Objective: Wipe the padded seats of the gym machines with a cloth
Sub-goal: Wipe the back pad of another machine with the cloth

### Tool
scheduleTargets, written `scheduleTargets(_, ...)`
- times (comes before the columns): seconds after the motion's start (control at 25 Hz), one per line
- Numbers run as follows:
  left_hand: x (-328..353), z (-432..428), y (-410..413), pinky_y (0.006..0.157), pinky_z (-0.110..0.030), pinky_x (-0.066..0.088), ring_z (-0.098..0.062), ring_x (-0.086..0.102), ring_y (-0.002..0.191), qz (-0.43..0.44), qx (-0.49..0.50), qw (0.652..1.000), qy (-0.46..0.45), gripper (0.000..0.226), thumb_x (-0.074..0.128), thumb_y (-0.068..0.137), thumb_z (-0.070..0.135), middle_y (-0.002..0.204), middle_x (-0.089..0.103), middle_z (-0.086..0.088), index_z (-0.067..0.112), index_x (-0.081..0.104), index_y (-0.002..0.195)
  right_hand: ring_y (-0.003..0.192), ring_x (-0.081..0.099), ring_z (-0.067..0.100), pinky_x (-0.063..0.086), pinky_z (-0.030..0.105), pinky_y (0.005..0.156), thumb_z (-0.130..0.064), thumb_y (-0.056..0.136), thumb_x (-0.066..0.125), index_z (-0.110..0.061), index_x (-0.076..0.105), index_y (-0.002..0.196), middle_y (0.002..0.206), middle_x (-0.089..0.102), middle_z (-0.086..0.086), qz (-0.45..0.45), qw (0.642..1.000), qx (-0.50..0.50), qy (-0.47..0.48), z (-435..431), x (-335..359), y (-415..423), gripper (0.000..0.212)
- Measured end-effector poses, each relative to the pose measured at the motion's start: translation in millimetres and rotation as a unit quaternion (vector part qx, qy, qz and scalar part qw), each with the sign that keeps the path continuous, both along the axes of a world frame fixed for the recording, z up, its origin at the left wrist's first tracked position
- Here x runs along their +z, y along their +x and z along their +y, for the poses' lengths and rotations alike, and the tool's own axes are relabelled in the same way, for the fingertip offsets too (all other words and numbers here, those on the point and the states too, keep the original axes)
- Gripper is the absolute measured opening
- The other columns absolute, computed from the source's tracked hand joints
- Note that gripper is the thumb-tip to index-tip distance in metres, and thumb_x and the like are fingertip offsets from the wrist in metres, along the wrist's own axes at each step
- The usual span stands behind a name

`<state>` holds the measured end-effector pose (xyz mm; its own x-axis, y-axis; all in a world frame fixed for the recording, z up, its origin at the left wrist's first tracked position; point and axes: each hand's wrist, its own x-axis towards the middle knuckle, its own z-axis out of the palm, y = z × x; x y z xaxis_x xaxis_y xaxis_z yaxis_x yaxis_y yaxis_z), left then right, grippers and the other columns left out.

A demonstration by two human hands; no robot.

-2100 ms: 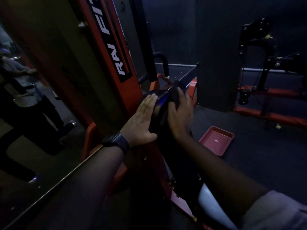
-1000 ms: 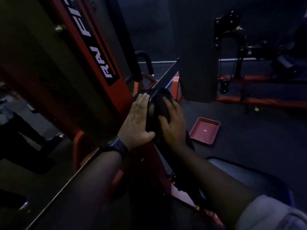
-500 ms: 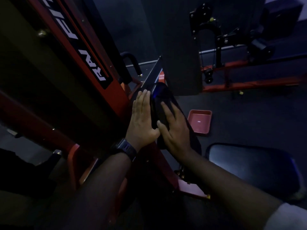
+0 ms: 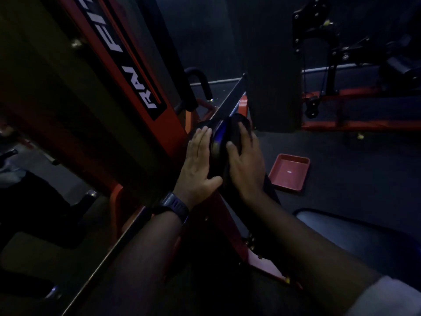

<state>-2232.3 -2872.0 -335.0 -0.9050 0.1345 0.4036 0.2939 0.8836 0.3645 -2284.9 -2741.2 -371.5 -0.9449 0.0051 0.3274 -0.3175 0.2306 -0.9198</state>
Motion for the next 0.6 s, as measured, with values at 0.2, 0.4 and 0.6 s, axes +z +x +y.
scheduleTargets(0.2, 0.6, -1.1, -0.3, 0.122, -0.061, 0.019, -0.018, -0.003, 0.157, -0.008, 0.009, 1.000, 0.000, 0.105, 0.056, 0.071, 0.029, 0.169, 0.003, 0.001, 0.012, 0.006, 0.161, 0.133, 0.043, 0.015, 0.043, 0.041, 0.104, -0.043, 0.095, 0.049, -0.034, 0.041, 0.150, 0.154, 0.038, -0.001, 0.145, 0.988, 0.055, 0.030, 16.7, -1.5, -23.2, 0.056)
scheduleTargets(0.4, 2.7, 0.6, 2.1, 0.125, -0.058, 0.014, -0.015, -0.005, 0.157, -0.020, 0.007, 1.000, -0.007, 0.106, 0.056, 0.070, 0.030, 0.169, 0.002, 0.001, 0.012, 0.007, 0.162, 0.132, 0.042, 0.015, 0.040, 0.030, 0.096, -0.044, 0.093, 0.051, -0.034, 0.046, 0.147, 0.151, 0.038, -0.001, 0.201, 0.974, 0.086, 0.058, 15.0, 4.6, -23.7, 0.054)
scheduleTargets(0.6, 2.6, -0.2, 1.3, 0.125, -0.058, 0.012, -0.014, -0.004, 0.157, -0.010, 0.006, 1.000, -0.012, 0.105, 0.057, 0.070, 0.028, 0.169, 0.003, 0.003, 0.011, 0.008, 0.162, 0.121, 0.050, 0.012, 0.042, 0.030, 0.087, -0.038, 0.099, 0.052, -0.034, 0.050, 0.141, 0.134, 0.048, -0.007, 0.013, 0.997, 0.070, 0.005, 22.3, 32.3, -58.7, 0.042)
